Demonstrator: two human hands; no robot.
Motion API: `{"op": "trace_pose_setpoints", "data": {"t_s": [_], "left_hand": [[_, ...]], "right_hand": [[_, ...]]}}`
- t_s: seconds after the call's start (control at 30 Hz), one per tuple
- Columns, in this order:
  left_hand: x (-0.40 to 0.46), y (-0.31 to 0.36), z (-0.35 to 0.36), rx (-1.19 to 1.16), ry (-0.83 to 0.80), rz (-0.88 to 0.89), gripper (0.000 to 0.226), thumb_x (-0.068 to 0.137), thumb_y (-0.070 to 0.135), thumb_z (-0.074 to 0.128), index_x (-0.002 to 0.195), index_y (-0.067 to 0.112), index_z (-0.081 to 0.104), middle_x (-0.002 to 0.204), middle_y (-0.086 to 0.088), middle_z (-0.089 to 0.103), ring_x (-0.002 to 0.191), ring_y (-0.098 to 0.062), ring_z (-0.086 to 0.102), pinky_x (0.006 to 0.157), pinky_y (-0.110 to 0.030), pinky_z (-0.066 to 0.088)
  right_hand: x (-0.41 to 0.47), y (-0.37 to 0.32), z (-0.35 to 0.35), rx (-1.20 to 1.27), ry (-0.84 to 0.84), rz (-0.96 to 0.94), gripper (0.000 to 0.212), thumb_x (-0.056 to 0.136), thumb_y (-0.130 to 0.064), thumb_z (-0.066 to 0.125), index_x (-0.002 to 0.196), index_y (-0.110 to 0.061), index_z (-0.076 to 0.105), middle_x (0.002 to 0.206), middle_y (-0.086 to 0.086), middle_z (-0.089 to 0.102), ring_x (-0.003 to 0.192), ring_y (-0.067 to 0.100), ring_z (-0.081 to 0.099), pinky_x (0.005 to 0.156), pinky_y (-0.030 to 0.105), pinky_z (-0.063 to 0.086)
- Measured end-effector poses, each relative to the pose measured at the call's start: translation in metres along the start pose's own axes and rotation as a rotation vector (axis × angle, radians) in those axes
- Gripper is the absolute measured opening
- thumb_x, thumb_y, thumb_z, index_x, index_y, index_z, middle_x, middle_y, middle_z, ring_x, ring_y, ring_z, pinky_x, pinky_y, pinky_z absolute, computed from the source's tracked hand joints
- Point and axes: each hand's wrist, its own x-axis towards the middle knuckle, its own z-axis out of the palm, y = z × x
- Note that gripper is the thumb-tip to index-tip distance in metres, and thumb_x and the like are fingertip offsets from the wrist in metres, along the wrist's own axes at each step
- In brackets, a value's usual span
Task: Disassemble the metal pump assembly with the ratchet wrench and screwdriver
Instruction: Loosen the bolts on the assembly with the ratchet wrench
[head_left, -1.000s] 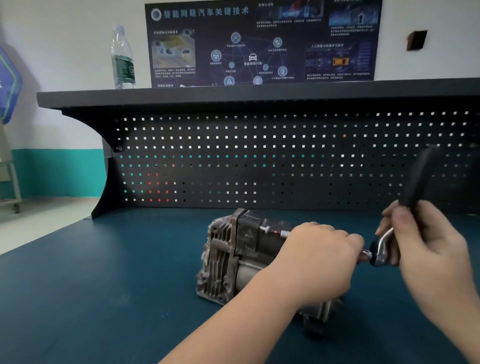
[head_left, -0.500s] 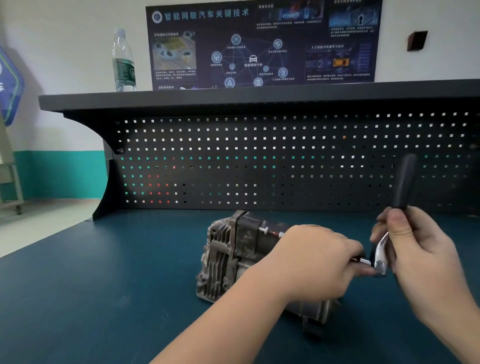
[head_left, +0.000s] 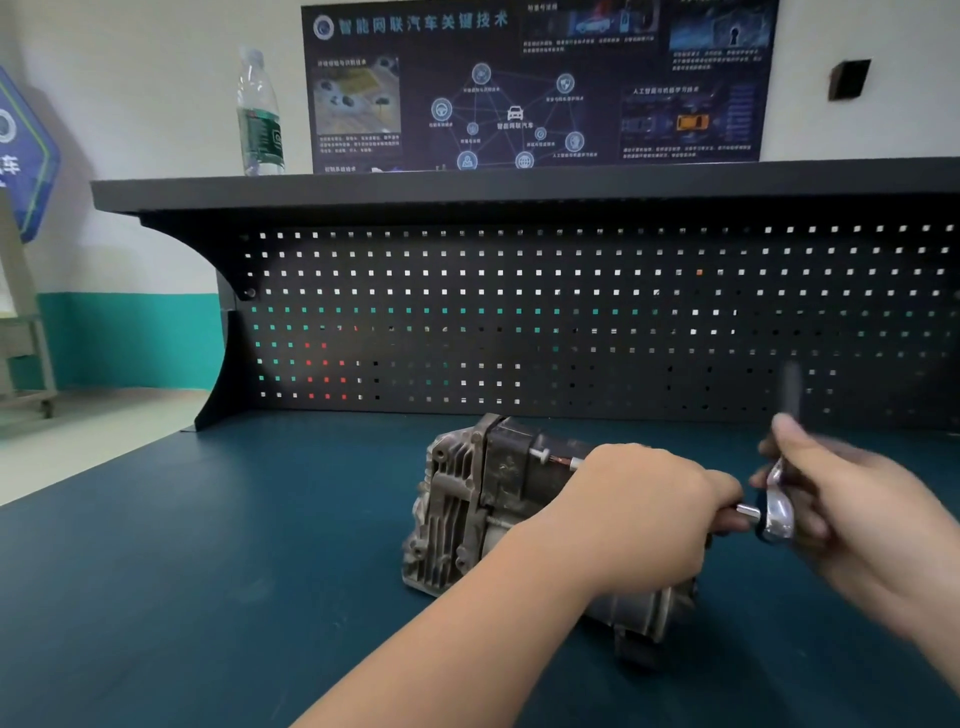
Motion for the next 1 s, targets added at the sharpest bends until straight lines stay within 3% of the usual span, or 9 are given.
{"op": "trace_pose_setpoints", "data": {"t_s": [0.07,0.27,0.37,0.47,0.53,0.67,0.77,0.93,1.0], "left_hand": [[0.000,-0.002,0.001,0.012,0.002,0.003,0.021,0.099,0.032,0.040,0.100,0.020,0.057,0.092,0.004,0.066,0.081,-0.023,0.058,0.062,-0.032,0.040],[0.003,-0.003,0.000,-0.106,0.008,-0.036,0.016,0.096,0.024,0.046,0.107,0.025,0.057,0.090,0.006,0.067,0.079,-0.022,0.058,0.061,-0.031,0.040],[0.002,-0.002,0.000,-0.077,0.013,-0.021,0.015,0.094,0.022,0.048,0.105,0.027,0.057,0.088,0.006,0.066,0.077,-0.022,0.057,0.057,-0.029,0.036],[0.001,-0.002,0.001,-0.064,0.020,-0.011,0.013,0.095,0.024,0.048,0.102,0.027,0.058,0.093,0.006,0.067,0.081,-0.022,0.058,0.061,-0.030,0.040],[0.001,-0.002,0.002,-0.056,0.017,-0.004,0.013,0.095,0.025,0.047,0.103,0.026,0.058,0.094,0.006,0.067,0.083,-0.023,0.058,0.064,-0.032,0.042],[0.002,-0.002,0.003,-0.051,-0.007,0.021,0.018,0.099,0.027,0.042,0.107,0.021,0.056,0.094,0.003,0.064,0.083,-0.024,0.056,0.066,-0.033,0.039],[0.003,-0.002,0.002,-0.097,0.012,0.003,0.015,0.094,0.019,0.046,0.104,0.024,0.056,0.094,0.006,0.066,0.080,-0.022,0.057,0.063,-0.032,0.041],[0.000,-0.003,0.006,-0.035,0.018,0.022,0.007,0.092,0.018,0.048,0.092,0.024,0.051,0.092,0.007,0.066,0.084,-0.021,0.059,0.077,-0.037,0.046],[0.000,-0.003,0.007,-0.020,0.024,0.038,0.005,0.094,0.019,0.047,0.093,0.022,0.051,0.092,0.006,0.066,0.086,-0.021,0.059,0.081,-0.036,0.045]], "right_hand": [[0.005,0.006,-0.004,0.049,-0.018,0.107,0.030,0.094,-0.037,0.054,0.086,-0.008,0.060,0.049,-0.001,0.057,0.030,0.008,0.031,0.031,0.019,0.032],[-0.011,0.001,-0.003,-0.277,-0.088,-0.727,0.023,0.092,-0.060,0.046,0.090,-0.039,0.054,0.073,-0.008,0.061,0.052,0.007,0.056,0.045,0.014,0.045],[-0.010,-0.002,0.002,-0.247,0.043,-0.540,0.028,0.091,-0.056,0.046,0.081,-0.033,0.058,0.062,-0.005,0.062,0.038,0.005,0.048,0.038,0.013,0.038],[0.000,0.005,0.004,0.101,0.013,0.088,0.030,0.093,-0.040,0.055,0.078,-0.013,0.057,0.044,-0.003,0.054,0.030,0.006,0.034,0.034,0.013,0.031],[0.003,0.009,0.001,0.157,-0.010,0.194,0.031,0.091,-0.040,0.057,0.078,-0.011,0.057,0.044,-0.003,0.052,0.031,0.006,0.037,0.040,0.019,0.036],[-0.007,0.003,-0.001,-0.197,-0.033,-0.494,0.038,0.084,-0.067,0.050,0.081,-0.029,0.058,0.065,-0.005,0.062,0.040,0.004,0.047,0.041,0.016,0.040],[-0.010,0.002,-0.002,-0.317,-0.022,-0.676,0.027,0.093,-0.062,0.041,0.086,-0.038,0.053,0.070,-0.007,0.062,0.048,0.006,0.055,0.044,0.012,0.041],[-0.002,0.005,0.004,0.053,0.022,0.132,0.031,0.096,-0.038,0.052,0.078,-0.013,0.055,0.039,-0.001,0.051,0.028,0.005,0.037,0.031,0.017,0.032],[0.000,0.009,0.001,0.096,0.007,0.234,0.033,0.096,-0.034,0.053,0.078,-0.007,0.053,0.040,0.000,0.050,0.030,0.008,0.040,0.032,0.017,0.034]]}}
